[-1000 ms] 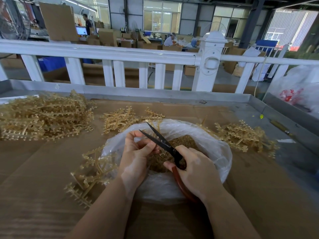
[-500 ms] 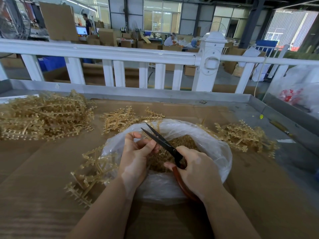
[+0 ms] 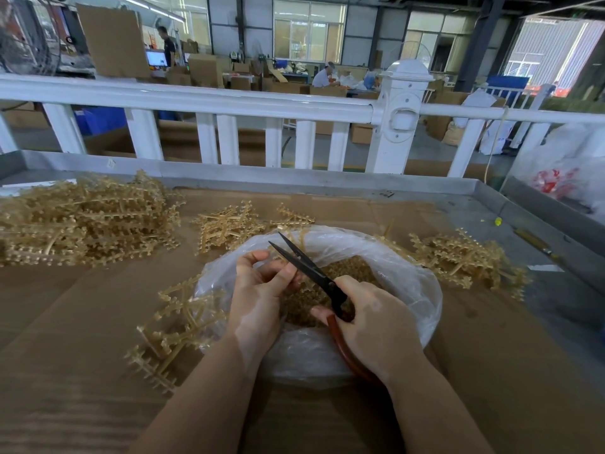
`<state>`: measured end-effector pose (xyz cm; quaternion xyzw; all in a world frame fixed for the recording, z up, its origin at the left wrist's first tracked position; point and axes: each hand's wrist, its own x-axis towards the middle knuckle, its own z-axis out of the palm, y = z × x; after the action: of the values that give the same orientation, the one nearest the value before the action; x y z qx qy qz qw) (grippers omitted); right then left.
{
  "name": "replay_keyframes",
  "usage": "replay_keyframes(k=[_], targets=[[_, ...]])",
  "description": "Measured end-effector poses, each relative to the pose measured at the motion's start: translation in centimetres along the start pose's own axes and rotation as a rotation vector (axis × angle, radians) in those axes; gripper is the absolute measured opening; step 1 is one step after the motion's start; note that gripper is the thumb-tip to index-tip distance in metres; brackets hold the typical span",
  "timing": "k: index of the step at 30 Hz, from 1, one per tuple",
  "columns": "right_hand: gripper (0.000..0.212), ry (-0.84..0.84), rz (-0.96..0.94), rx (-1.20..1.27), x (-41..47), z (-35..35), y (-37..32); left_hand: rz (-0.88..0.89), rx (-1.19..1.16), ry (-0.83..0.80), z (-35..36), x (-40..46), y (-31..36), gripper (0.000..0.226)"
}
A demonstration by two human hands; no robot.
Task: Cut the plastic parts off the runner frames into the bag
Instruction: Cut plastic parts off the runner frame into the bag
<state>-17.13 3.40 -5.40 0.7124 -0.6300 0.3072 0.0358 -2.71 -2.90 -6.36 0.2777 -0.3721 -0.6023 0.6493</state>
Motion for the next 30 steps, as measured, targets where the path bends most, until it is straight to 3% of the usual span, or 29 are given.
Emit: replay_keyframes(k=[19, 30], targets=[[0.031, 0.006, -0.014, 0.009, 0.1, 0.0, 0.1, -0.047, 0.005, 0.015, 0.4, -0.2, 0.3, 0.025], [0.038, 0.112, 0.051, 0.017, 0.0, 0.5, 0.1, -0.141, -0.077, 0.011, 0.6, -0.2, 1.0, 0.016]])
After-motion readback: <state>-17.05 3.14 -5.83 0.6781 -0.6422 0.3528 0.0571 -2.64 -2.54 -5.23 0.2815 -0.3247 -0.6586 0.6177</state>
